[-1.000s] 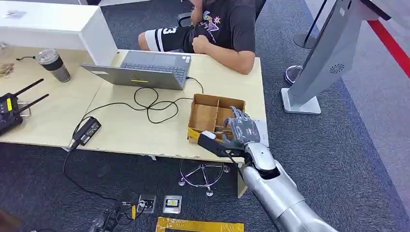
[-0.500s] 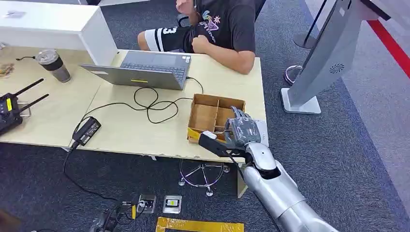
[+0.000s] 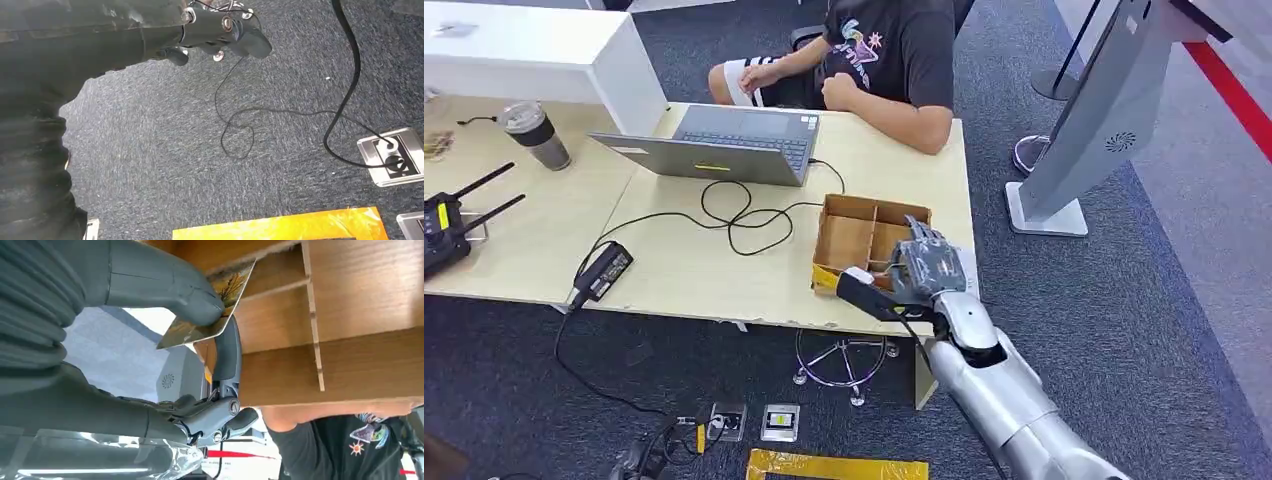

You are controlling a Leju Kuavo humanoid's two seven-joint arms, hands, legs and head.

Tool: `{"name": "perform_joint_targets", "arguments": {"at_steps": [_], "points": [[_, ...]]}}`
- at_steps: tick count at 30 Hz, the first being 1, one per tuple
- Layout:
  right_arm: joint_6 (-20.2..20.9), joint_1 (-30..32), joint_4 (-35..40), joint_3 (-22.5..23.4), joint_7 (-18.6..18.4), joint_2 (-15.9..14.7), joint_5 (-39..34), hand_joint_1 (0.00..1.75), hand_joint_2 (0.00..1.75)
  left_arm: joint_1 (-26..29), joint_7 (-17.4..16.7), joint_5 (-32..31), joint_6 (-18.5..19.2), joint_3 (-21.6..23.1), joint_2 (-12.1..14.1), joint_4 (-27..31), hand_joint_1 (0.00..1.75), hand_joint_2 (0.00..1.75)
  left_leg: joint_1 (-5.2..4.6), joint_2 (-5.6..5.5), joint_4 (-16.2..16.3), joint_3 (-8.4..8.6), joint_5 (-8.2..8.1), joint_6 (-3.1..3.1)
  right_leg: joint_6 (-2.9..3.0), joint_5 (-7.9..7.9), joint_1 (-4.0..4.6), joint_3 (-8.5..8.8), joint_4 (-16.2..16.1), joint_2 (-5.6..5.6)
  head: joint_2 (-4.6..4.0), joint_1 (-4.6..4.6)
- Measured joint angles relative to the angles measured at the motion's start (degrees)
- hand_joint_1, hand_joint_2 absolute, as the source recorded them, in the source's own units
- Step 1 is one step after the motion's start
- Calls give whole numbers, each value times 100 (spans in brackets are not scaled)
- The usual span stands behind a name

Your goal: Pass the card to the sensor for recognition and then transmit it.

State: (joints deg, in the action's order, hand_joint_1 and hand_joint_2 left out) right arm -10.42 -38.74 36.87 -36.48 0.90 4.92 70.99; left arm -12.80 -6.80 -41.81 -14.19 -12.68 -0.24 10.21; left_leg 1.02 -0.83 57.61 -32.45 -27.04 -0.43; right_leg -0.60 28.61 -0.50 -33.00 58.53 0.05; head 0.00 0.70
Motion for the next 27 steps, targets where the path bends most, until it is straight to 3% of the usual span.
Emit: {"name": "perform_joint_targets", "arguments": {"at_steps": [6,15,20,27], "points": [[-31,-214,408,142,-35,-74,-4,175,175,4,0,15,-11,0,0,0,0,175,0,2,1,1,1,0,0,-2,0,-1,0,3,0,0],[162,-555,1792,638,35,-291,9,175,175,13,0,24,-26,0,0,0,0,175,0,2,1,2,1,0,0,-2,0,-1,0,3,-2,0],[-20,-617,2258,840,112,-348,-140,175,175,13,0,24,-28,2,0,0,0,175,0,2,1,2,1,0,1,-3,0,-1,0,3,-2,-2],[39,-1296,2664,1106,361,-365,-490,175,175,-7,-2,-24,-20,2,-4,0,0,175,0,3,1,2,2,0,3,-5,0,0,1,3,0,0]]}}
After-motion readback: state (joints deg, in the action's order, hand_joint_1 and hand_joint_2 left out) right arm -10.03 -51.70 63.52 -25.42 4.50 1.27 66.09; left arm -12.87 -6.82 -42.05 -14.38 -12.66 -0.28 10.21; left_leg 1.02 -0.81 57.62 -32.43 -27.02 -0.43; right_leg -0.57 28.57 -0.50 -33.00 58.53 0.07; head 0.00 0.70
